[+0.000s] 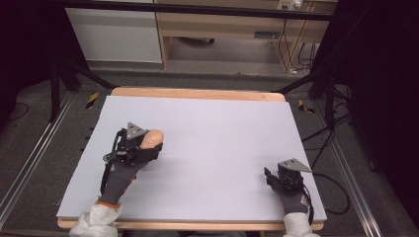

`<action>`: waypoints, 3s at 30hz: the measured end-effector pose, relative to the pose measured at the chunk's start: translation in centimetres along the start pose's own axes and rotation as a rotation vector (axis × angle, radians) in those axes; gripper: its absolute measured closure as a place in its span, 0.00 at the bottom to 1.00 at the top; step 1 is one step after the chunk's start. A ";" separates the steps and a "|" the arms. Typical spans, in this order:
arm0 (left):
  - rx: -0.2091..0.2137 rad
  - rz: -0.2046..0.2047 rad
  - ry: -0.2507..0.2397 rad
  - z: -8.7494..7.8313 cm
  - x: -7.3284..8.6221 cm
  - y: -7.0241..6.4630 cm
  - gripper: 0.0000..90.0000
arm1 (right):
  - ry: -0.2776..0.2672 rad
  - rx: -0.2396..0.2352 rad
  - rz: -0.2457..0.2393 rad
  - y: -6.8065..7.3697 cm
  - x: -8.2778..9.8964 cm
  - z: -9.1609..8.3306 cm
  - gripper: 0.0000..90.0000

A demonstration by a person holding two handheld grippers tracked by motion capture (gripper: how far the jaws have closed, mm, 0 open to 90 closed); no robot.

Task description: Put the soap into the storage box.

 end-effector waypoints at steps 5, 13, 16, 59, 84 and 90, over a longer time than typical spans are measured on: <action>-0.020 -0.022 -0.001 0.1 0.1 1.1 0.35 | 0.001 -0.001 0.001 0.0 0.0 0.0 0.49; -0.040 -0.037 0.009 0.4 0.5 2.3 0.35 | 0.000 -0.003 -0.002 0.1 0.0 0.0 0.49; -0.051 -0.046 0.009 1.0 0.8 2.7 0.35 | 0.000 -0.001 -0.002 0.1 0.0 0.0 0.49; -0.091 -0.074 0.058 3.2 2.6 4.7 0.35 | -0.001 -0.002 -0.010 0.1 0.0 0.1 0.49; -0.067 -0.097 0.034 2.7 2.8 4.8 0.32 | -0.002 -0.001 -0.010 0.2 0.0 0.1 0.48; -0.039 -0.092 -0.008 1.4 2.8 4.2 0.32 | -0.001 -0.002 -0.005 0.2 0.0 0.1 0.48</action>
Point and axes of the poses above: each handheld gripper's, and its own axes: z roughly forward along the jaws, x roughly out of its underside, y roughly to its left, the point moved 5 cm from there along z, roughly forward along the jaws, and after that the axes turned 10 degrees about x, right-handed, at the moved point
